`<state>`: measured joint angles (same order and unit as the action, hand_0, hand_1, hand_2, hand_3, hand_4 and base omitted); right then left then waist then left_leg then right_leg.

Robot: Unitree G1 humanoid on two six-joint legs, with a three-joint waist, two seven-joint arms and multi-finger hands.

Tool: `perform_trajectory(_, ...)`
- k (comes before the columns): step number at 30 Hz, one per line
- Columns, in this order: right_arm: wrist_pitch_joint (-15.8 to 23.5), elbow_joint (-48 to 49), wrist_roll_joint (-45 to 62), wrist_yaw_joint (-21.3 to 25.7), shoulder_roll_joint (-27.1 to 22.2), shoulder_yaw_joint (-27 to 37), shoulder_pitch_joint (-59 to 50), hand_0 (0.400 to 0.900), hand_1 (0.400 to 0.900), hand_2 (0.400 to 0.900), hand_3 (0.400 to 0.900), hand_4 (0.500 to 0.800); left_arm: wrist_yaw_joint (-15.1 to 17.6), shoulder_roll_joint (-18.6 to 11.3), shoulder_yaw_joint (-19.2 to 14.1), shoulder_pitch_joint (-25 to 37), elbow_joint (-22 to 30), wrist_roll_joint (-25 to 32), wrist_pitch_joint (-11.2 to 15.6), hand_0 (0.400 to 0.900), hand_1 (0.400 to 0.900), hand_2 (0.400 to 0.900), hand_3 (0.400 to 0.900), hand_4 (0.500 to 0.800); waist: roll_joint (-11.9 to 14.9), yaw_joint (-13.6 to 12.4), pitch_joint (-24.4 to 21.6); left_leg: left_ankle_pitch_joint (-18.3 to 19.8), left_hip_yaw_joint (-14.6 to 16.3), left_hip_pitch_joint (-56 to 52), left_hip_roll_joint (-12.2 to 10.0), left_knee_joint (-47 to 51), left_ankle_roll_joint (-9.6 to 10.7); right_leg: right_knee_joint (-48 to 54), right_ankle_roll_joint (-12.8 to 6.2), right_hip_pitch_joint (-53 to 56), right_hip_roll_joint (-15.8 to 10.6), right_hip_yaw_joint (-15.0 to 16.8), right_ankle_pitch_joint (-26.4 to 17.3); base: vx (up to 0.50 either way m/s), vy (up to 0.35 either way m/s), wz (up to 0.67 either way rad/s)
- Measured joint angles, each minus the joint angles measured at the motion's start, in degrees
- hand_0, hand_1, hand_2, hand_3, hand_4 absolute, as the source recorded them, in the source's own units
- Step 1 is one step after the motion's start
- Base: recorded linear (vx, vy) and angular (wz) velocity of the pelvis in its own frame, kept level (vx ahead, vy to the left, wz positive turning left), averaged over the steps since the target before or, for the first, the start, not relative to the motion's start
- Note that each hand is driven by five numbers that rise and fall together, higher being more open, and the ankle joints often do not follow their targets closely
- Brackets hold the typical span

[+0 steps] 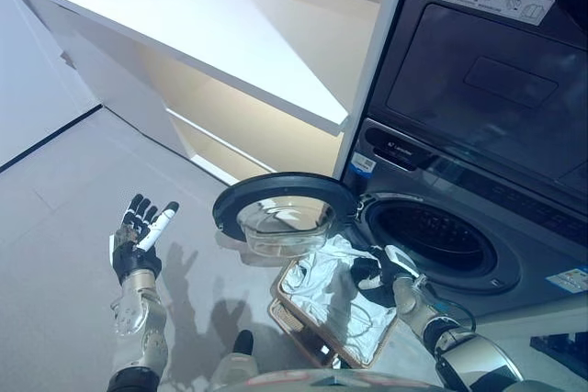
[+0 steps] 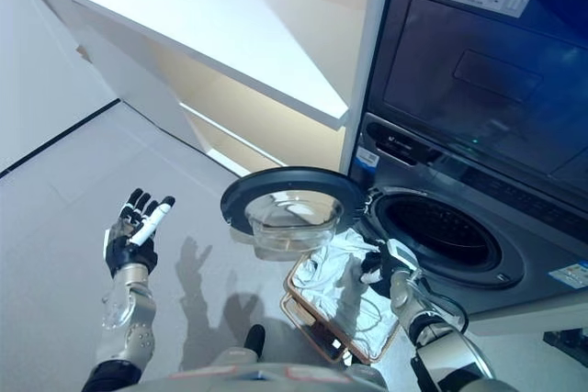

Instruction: Put the clothes in the basket into the washing machine.

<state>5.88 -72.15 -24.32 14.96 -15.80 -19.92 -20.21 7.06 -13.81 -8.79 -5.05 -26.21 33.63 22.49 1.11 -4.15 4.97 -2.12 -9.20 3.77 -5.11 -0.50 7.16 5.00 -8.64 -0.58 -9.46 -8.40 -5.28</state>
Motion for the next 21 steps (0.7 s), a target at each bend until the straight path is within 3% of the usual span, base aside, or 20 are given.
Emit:
perform_trajectory(8, -0.94, -2.84, 0.91, 0.68, -3.84, 0.05, -5.72, 0.900, 0.900, 0.900, 0.900, 0.800, 1.15, -0.97, 0.35, 0.04, 2.23, -0.28, 0.05, 0.900, 0.900, 0.900, 0.900, 0.800, -0.93, -0.37, 1.74, -0.82, 0.16, 5.90, 0.23, -1.46, 0.30, -1.12, 0.47, -5.91, -0.12, 0.31, -0.78, -0.12, 0.017, -0.02)
perform_trajectory(15, -1.04, -2.87, 2.85, 2.23, -9.35, -0.09, -16.44, 0.900, 0.900, 0.900, 0.900, 0.800, 1.57, -1.14, 0.93, 1.88, 8.75, 0.01, 0.07, 0.900, 0.900, 0.900, 0.900, 0.800, -4.96, -1.16, 11.84, -1.35, 0.31, 12.19, 1.06, -4.52, -0.03, -4.96, 0.83, -12.83, -0.84, 1.37, -1.01, -0.12, 0.054, 0.02)
perform_trajectory(21, -1.17, -2.80, 3.00, 2.49, -13.62, -0.16, -23.85, 0.900, 0.900, 0.900, 0.900, 0.800, 1.28, -2.63, 3.84, 6.49, 13.87, 0.15, 0.27, 0.900, 0.900, 0.900, 0.900, 0.800, -6.72, -1.51, 19.61, -1.65, 0.04, 18.84, 2.65, -8.26, -0.40, -10.28, 0.12, -20.09, -2.34, 1.99, -0.49, -0.11, 0.037, -0.03)
